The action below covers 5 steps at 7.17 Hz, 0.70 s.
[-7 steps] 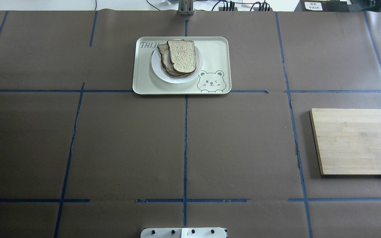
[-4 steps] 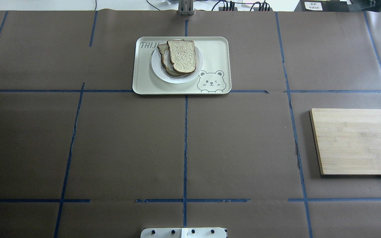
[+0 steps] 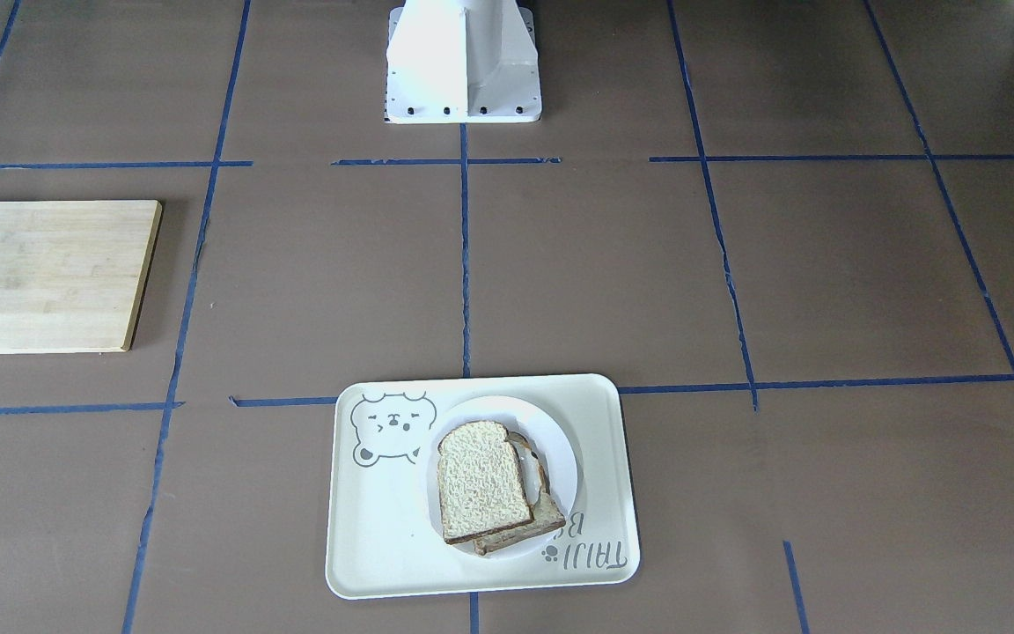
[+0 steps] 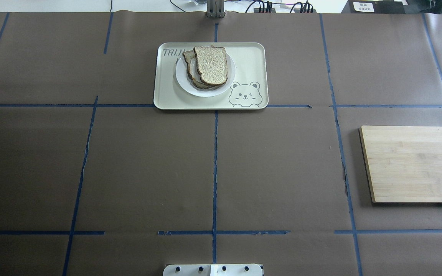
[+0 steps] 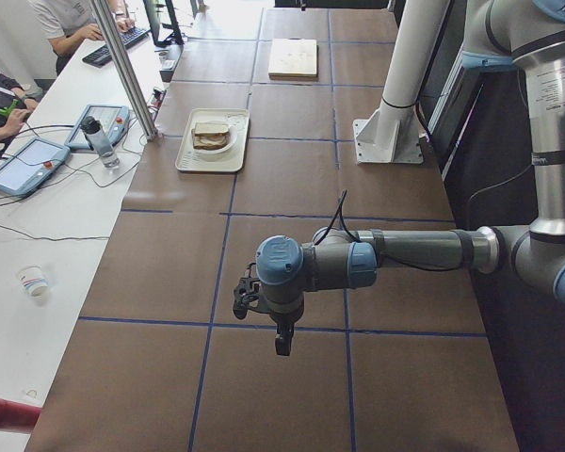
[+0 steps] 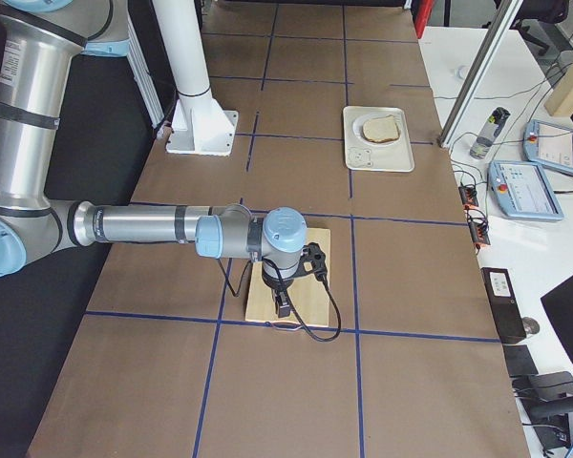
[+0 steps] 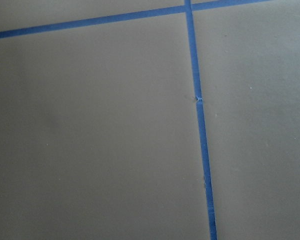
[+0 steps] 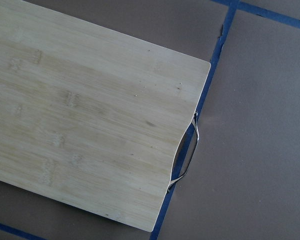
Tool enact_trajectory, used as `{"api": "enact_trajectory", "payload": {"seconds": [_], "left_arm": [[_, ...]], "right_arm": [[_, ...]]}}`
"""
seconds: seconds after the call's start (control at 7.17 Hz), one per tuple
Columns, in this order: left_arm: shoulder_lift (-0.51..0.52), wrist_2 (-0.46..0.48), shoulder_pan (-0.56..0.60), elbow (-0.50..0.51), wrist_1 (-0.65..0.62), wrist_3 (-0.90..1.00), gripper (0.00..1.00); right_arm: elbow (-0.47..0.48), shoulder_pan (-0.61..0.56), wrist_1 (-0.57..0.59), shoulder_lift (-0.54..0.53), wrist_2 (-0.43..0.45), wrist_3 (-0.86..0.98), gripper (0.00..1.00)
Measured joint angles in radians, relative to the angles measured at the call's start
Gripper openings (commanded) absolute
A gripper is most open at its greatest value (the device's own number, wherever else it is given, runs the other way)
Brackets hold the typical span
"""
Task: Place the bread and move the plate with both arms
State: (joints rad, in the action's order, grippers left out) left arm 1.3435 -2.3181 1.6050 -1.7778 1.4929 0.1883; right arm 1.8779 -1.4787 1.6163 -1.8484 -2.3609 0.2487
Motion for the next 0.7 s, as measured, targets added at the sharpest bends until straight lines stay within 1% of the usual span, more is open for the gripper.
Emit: {"api": "enact_trajectory", "payload": {"seconds": [0.7], "left_arm": [[-0.003,-0.003,-0.001,-0.011,0.001,0.002,1.00]], "right_arm": [[-0.004,0.000,0.000,0.000,0.000,0.000,1.00]]}}
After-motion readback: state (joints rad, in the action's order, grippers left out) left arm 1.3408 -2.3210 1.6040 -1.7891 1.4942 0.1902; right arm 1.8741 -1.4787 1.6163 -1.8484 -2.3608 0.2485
